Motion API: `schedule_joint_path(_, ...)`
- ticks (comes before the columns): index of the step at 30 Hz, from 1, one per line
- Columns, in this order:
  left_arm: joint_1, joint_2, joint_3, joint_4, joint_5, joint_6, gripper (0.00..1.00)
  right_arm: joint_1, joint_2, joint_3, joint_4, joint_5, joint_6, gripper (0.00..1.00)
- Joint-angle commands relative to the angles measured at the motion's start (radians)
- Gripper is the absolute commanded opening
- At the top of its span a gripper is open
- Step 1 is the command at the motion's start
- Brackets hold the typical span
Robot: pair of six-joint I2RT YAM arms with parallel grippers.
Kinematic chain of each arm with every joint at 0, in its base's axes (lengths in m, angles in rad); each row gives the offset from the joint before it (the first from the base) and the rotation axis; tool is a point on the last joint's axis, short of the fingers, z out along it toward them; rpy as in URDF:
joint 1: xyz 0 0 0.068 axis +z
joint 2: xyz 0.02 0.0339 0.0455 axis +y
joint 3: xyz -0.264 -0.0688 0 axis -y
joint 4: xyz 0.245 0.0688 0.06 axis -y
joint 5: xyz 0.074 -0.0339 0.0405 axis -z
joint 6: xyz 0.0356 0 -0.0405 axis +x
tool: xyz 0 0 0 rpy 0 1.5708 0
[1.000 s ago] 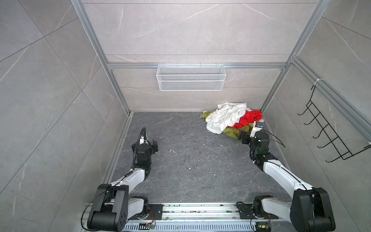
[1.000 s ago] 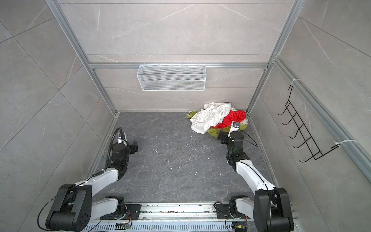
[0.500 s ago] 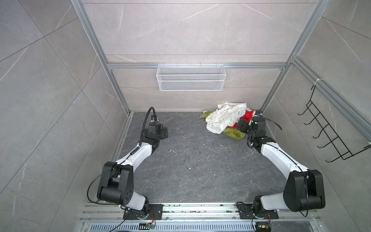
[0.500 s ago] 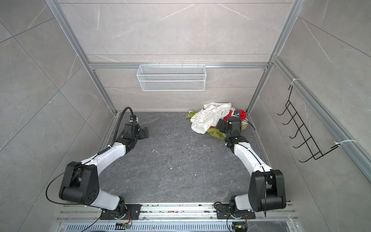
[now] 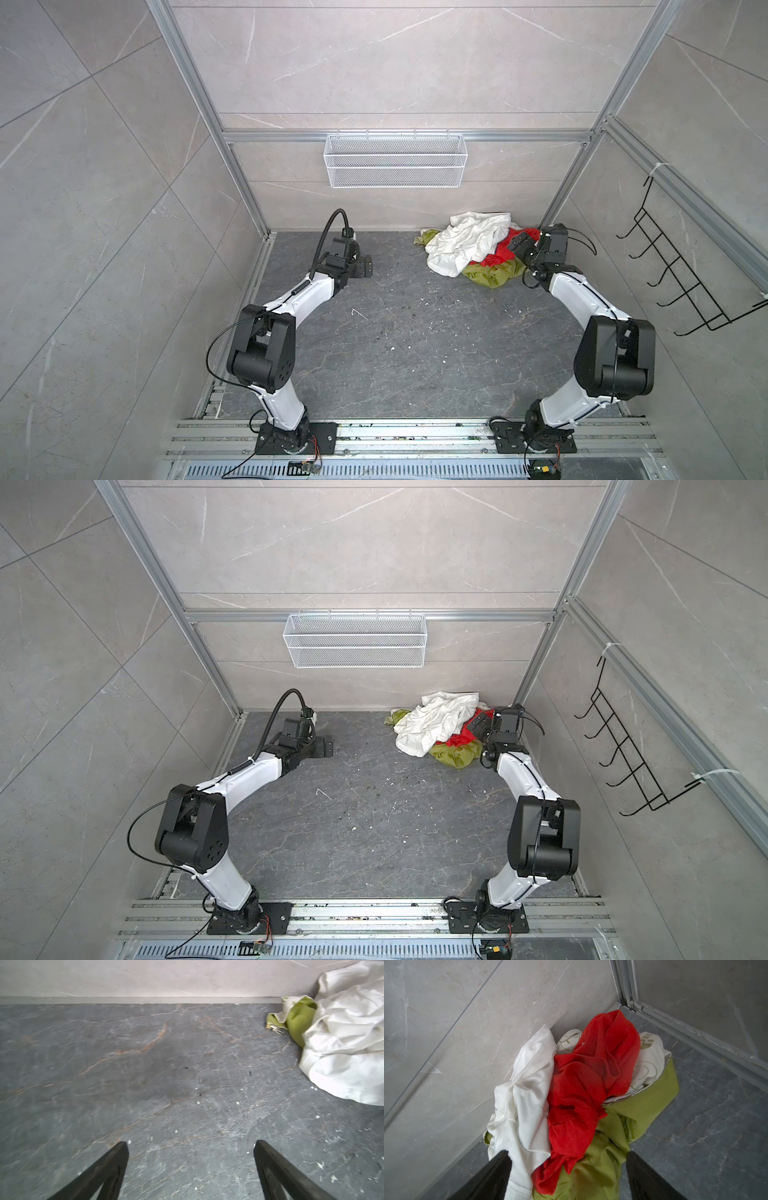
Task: Pick out a specific cloth from the pile
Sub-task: 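Reach the right gripper to the red cloth while the left arm advances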
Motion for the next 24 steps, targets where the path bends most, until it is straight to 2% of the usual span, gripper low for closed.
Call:
schedule_joint_path(1,-0.003,0.037,0.067,-0.037,0.094,-0.007,0.96,-0.028,0.028,0.031,0.027,-0.084,0.050,0.87)
schedule_joint_path(6,-0.006,0.088,0.118,-0.050,0.155,-0.021,0.96,-0.083,0.081,0.037,0.051,-0.172,0.098,0.86)
schedule_joint_path(11,-0.007,0.143,0.185,-0.076,0.227,-0.034,0.96,-0.123,0.127,0.040,0.084,-0.250,0.136,0.80)
schedule_joint_path(18,-0.022,0.171,0.222,-0.081,0.248,-0.036,0.96,-0.152,0.158,0.014,0.178,-0.351,0.170,0.76)
schedule_joint_path(24,-0.026,0.186,0.230,-0.075,0.267,-0.042,0.96,-0.172,0.197,0.007,0.209,-0.450,0.263,0.72)
